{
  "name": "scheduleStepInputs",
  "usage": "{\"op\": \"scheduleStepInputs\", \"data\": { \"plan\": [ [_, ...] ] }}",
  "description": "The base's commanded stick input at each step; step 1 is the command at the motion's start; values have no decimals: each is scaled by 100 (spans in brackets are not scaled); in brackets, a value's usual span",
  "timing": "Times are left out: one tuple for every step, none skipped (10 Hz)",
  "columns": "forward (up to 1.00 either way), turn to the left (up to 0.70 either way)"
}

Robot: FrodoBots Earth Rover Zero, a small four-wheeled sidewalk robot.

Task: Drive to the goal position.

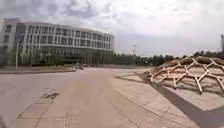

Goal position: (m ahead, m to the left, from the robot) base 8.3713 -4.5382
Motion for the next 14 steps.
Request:
{"op": "scheduleStepInputs", "data": {
  "plan": [
    [70,0],
    [70,0],
    [70,0],
    [70,0],
    [70,0],
    [70,0],
    [70,0],
    [70,1],
    [70,3],
    [70,3],
    [70,4],
    [70,8],
    [70,15],
    [70,18]
  ]
}}
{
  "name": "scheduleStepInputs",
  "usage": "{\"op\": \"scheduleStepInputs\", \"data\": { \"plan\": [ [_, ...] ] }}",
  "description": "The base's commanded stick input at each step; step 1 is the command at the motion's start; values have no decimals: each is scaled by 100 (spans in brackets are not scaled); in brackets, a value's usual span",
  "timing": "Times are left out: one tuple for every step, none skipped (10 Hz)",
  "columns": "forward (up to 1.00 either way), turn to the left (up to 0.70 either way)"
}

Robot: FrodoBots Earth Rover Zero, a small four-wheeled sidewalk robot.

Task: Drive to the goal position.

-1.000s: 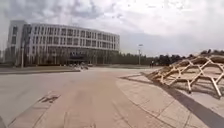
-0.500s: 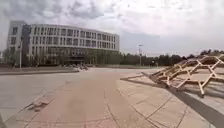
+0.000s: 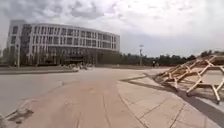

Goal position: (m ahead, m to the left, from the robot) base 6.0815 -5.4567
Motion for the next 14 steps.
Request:
{"op": "scheduleStepInputs", "data": {
  "plan": [
    [70,17],
    [70,7],
    [70,0],
    [70,0],
    [70,0],
    [70,0],
    [70,0],
    [70,0],
    [70,0],
    [70,0],
    [70,0],
    [70,0],
    [70,0],
    [70,0]
  ]
}}
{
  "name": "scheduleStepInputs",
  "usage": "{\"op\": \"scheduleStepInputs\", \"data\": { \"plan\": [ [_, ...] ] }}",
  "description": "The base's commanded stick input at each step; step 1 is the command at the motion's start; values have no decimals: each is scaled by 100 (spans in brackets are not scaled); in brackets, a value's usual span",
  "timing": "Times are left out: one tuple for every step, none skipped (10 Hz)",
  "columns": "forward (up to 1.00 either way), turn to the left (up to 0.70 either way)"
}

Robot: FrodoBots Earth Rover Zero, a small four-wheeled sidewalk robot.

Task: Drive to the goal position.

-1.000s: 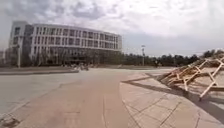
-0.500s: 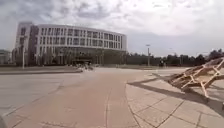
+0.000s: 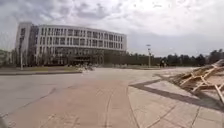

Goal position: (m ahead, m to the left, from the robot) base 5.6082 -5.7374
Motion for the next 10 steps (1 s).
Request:
{"op": "scheduleStepInputs", "data": {
  "plan": [
    [70,0],
    [70,0],
    [70,0],
    [70,0],
    [70,0],
    [70,0],
    [70,0],
    [70,0],
    [70,0],
    [70,0]
  ]
}}
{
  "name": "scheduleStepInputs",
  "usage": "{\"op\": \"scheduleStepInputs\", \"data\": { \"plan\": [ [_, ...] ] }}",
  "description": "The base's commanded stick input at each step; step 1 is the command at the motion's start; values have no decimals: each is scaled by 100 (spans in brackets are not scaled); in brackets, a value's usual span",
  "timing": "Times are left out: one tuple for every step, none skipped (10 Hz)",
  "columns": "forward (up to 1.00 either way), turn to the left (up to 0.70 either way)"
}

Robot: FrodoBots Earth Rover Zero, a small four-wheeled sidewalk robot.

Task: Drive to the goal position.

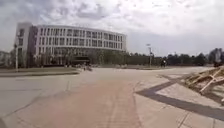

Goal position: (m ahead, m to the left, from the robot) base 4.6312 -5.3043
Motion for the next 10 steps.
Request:
{"op": "scheduleStepInputs", "data": {
  "plan": [
    [70,0],
    [70,0],
    [70,0],
    [70,0],
    [70,0],
    [70,0],
    [70,0],
    [70,1],
    [70,3],
    [70,2]
  ]
}}
